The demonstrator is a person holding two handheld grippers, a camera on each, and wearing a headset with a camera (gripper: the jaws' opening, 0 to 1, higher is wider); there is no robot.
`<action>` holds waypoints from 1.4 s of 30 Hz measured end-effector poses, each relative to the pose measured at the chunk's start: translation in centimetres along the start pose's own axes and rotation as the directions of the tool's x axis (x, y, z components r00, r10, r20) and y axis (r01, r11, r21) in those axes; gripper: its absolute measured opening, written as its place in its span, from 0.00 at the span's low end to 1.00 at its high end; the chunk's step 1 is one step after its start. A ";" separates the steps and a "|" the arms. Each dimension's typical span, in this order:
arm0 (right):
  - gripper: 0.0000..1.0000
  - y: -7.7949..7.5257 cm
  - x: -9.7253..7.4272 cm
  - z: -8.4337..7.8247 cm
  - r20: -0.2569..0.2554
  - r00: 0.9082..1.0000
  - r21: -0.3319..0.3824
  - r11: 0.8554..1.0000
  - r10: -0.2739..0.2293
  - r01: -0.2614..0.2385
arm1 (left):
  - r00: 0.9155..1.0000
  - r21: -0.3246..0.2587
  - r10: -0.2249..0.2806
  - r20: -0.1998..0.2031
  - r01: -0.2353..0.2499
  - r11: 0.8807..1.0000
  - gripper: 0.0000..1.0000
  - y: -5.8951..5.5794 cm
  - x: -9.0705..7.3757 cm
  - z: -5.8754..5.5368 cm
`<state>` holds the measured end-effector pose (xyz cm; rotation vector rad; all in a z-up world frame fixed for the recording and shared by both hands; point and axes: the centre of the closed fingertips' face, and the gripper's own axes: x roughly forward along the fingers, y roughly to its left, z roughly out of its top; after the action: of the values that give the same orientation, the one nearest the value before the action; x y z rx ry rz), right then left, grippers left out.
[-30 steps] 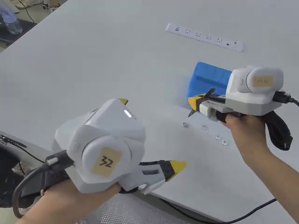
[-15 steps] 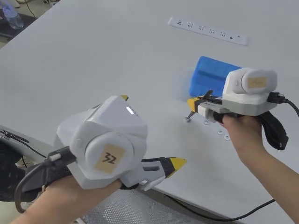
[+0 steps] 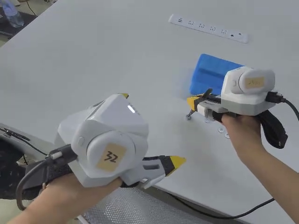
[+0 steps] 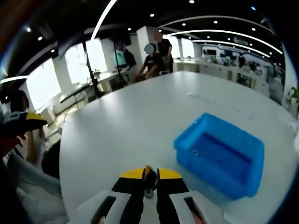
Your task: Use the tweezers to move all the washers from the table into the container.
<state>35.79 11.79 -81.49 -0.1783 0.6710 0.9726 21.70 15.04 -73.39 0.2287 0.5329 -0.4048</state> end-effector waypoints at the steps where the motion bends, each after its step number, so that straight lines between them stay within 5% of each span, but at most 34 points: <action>1: 0.05 0.0 0.0 0.0 0.000 1.000 0.001 1.000 -0.001 0.001 | 1.000 0.001 0.000 -0.002 0.000 1.000 0.98 0.0 0.0 0.0; 13: 0.05 -0.2 0.1 -0.1 0.000 1.000 0.000 1.000 -0.011 0.011 | 1.000 0.027 0.009 -0.014 -0.008 1.000 0.98 -0.1 -0.2 -0.1; 17: 0.04 -0.1 0.0 -0.2 -0.005 1.000 -0.005 1.000 -0.010 0.010 | 0.998 0.017 0.053 0.013 -0.053 0.998 0.99 0.5 -0.5 0.6; 21: 0.04 -0.2 -0.1 -0.2 -0.006 1.000 0.003 1.000 -0.013 0.013 | 0.998 0.001 0.042 0.051 -0.042 0.999 0.99 0.5 -1.1 1.5; 28: 0.04 -0.2 0.1 -0.1 -0.012 1.000 0.022 1.000 -0.014 0.015 | 0.998 0.025 0.044 0.050 -0.045 0.999 0.99 0.3 -1.9 1.8; 39: 0.04 0.3 -1.3 1.1 0.023 0.999 0.103 0.994 -0.037 0.034 | 0.997 0.015 -0.033 0.075 0.032 0.999 0.99 0.2 -3.4 2.4; 42: 0.04 0.1 -1.8 1.5 0.030 0.998 0.104 0.993 -0.060 0.056 | 0.988 0.001 -0.082 0.130 0.082 0.997 0.99 0.5 -3.8 3.4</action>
<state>35.68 11.22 -79.17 -0.0901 0.6803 0.8812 20.45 15.62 -68.41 0.1756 0.4162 -0.4954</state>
